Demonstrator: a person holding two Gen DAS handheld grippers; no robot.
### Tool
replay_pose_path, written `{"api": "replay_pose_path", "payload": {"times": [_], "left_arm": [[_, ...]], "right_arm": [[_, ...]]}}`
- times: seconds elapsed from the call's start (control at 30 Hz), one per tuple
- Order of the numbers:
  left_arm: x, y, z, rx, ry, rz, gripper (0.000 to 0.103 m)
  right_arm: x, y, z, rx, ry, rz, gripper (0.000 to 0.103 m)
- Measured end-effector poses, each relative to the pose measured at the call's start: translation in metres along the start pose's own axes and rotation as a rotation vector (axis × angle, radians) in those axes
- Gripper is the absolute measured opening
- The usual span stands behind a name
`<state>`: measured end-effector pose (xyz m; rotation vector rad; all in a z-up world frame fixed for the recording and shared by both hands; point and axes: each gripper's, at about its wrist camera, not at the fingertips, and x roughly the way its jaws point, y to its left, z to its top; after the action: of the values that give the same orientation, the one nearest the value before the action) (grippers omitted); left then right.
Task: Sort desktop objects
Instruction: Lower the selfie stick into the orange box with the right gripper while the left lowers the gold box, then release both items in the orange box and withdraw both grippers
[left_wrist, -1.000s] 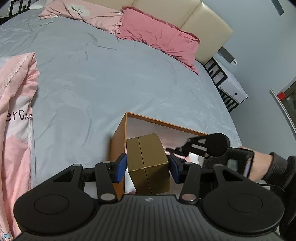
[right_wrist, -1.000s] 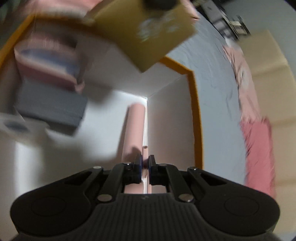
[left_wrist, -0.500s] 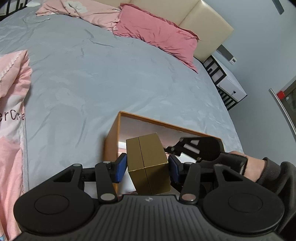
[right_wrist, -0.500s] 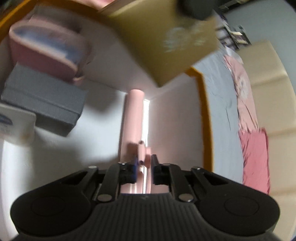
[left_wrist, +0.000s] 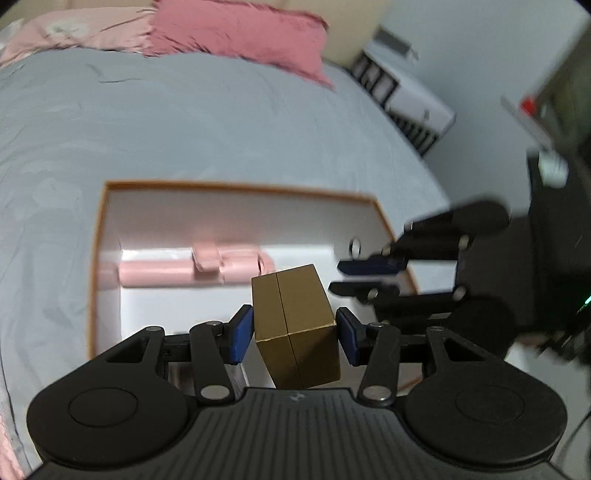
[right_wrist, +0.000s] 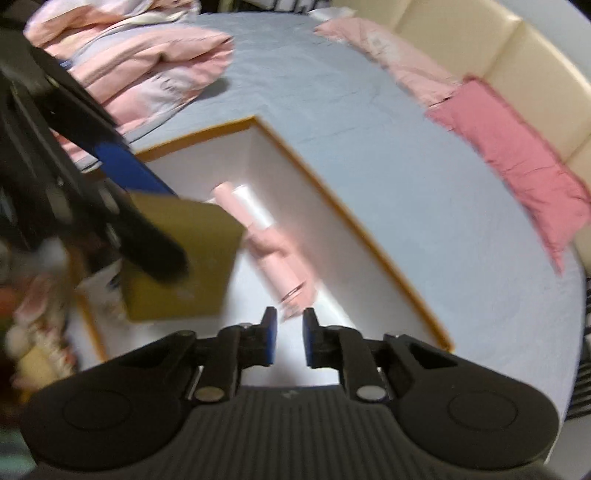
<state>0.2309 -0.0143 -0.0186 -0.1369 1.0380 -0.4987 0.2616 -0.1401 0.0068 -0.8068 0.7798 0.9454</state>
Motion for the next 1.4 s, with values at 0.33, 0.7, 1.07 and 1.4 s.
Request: {"api": "replay_pose_path", "payload": {"times": [0.33, 0.7, 1.07, 1.4], "left_arm": [[0.054, -0.039, -0.022, 0.136, 0.155, 0.189, 0.056], [0.062, -0.033, -0.020, 0.108, 0.235, 0.184, 0.056], [-0.014, -0.007, -0.012, -0.002, 0.055, 0.041, 0.053], [-0.058, 0.044, -0.036, -0.113, 0.017, 0.080, 0.054]], "right_arm": [[0.044, 0.005, -0.023, -0.009, 0.146, 0.155, 0.009], [0.057, 0.023, -0.031, -0.197, 0.196, 0.241, 0.009], [0.072, 0.029, -0.025, -0.266, 0.199, 0.277, 0.010], [0.083, 0.047, -0.004, -0.329, 0.183, 0.330, 0.000]]}}
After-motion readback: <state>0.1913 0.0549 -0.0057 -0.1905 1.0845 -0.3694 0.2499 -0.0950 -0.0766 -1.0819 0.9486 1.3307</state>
